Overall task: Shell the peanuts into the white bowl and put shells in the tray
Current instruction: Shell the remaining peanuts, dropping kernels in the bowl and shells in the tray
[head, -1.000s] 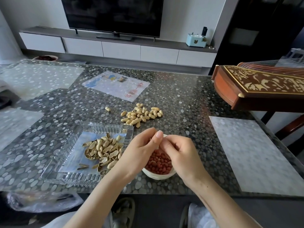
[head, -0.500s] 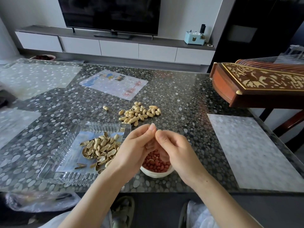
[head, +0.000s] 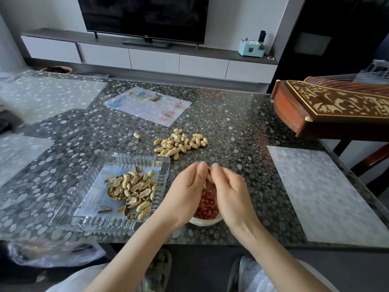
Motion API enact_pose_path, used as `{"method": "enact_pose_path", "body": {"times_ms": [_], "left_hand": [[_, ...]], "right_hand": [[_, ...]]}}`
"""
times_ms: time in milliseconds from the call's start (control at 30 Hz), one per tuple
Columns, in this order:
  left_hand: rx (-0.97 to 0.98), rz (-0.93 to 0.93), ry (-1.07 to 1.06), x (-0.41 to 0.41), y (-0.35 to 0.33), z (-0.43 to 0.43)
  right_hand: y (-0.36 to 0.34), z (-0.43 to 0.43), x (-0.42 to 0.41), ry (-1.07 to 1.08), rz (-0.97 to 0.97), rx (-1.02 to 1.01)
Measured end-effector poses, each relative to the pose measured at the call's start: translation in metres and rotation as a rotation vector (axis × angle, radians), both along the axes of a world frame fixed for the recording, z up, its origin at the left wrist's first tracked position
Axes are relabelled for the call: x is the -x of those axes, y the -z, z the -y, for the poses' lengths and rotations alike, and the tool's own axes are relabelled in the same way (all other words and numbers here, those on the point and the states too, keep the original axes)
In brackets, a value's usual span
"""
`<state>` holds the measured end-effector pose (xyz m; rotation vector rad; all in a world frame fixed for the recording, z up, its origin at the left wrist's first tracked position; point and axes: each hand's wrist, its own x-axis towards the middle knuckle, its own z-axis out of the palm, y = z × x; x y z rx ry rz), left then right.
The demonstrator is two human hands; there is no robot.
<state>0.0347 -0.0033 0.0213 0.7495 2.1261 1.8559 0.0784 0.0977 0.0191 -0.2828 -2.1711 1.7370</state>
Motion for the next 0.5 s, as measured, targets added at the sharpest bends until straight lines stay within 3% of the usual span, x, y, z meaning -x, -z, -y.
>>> {"method": "enact_pose_path", "body": {"times_ms": [233,367,500], "left_hand": [[0.023,0.147,0.052,0.008,0.003,0.007],[0.065,0.201,0.016,0.013,0.002,0.01],[0.215,0.071,-0.073,0.017,0.0,0.012]], "right_hand": [[-0.013,-0.011,0.002,-0.099,0.265,0.237],[-0.009,-0.019,0.008,-0.039,0.299,-0.036],[-0.008,-0.031,0.009,-0.007,0.217,-0.362]]}}
